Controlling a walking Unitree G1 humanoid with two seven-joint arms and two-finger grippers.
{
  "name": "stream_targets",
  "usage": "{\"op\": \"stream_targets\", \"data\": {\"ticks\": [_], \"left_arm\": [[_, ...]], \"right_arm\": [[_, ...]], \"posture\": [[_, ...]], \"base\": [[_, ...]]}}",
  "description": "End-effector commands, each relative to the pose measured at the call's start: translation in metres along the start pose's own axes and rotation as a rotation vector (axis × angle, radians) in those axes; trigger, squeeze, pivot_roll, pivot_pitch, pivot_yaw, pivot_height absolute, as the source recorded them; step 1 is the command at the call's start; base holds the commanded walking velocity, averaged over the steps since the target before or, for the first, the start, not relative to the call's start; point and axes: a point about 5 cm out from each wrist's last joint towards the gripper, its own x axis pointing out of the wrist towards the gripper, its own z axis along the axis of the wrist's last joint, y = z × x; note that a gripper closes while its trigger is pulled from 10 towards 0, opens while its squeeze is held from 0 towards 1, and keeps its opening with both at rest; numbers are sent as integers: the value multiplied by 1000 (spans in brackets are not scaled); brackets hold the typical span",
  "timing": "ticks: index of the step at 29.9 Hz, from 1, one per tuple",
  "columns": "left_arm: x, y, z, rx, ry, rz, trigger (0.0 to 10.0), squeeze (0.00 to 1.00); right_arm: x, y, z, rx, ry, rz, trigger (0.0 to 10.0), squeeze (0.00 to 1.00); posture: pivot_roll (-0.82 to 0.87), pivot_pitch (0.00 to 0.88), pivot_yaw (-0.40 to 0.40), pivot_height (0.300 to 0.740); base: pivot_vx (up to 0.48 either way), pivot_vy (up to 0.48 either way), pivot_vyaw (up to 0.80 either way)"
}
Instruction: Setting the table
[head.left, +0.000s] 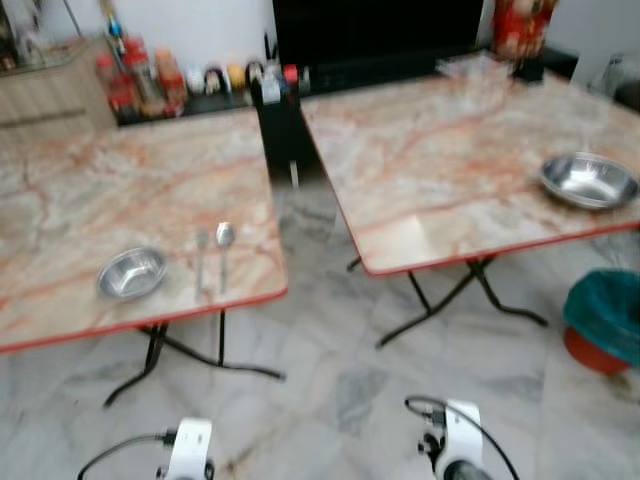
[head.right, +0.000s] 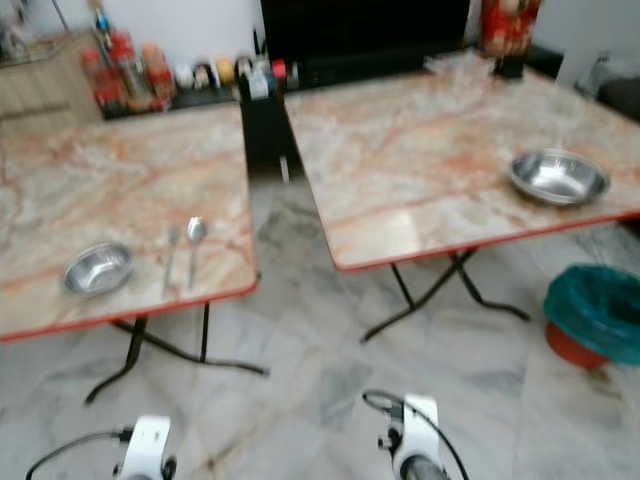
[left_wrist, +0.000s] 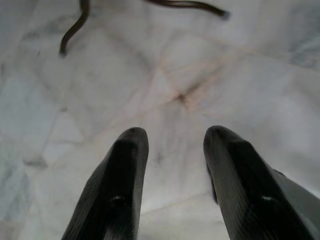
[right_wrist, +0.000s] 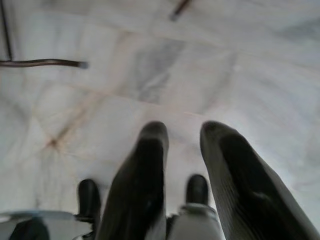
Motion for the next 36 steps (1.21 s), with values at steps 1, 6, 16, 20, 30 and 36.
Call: {"op": "stream_targets", "data": {"ticks": [1, 6, 16, 20, 30, 36], "left_arm": [[-2, 7, -8, 14, 29, 19, 10000, 0], [-2, 7, -8, 15, 28, 21, 10000, 0], [-1, 8, -7, 22, 25, 27, 10000, 0], [-1, 6, -6, 25, 19, 18, 10000, 0], [-1, 2, -1, -19, -14, 3, 10000, 0], [-1, 3, -5, -1, 3, 10, 10000, 0]], "right_arm": [[2, 10, 7, 5, -24, 25, 10000, 0], [2, 9, 7, 5, -25, 25, 10000, 0], [2, 11, 7, -10, -23, 30, 10000, 0], [2, 10, 6, -15, -22, 31, 10000, 0], [2, 10, 5, -7, -19, 34, 10000, 0], [2, 11, 6, -7, -21, 38, 10000, 0]], "posture": [[43, 10, 51, 740], [43, 10, 51, 740], [45, 0, 48, 740], [45, 0, 44, 740], [45, 0, 43, 740], [38, 0, 44, 740]], "base": [[0, 480, 0], [0, 480, 0], [0, 223, 0], [0, 0, 0], [0, 0, 0], [84, 0, 0]]}}
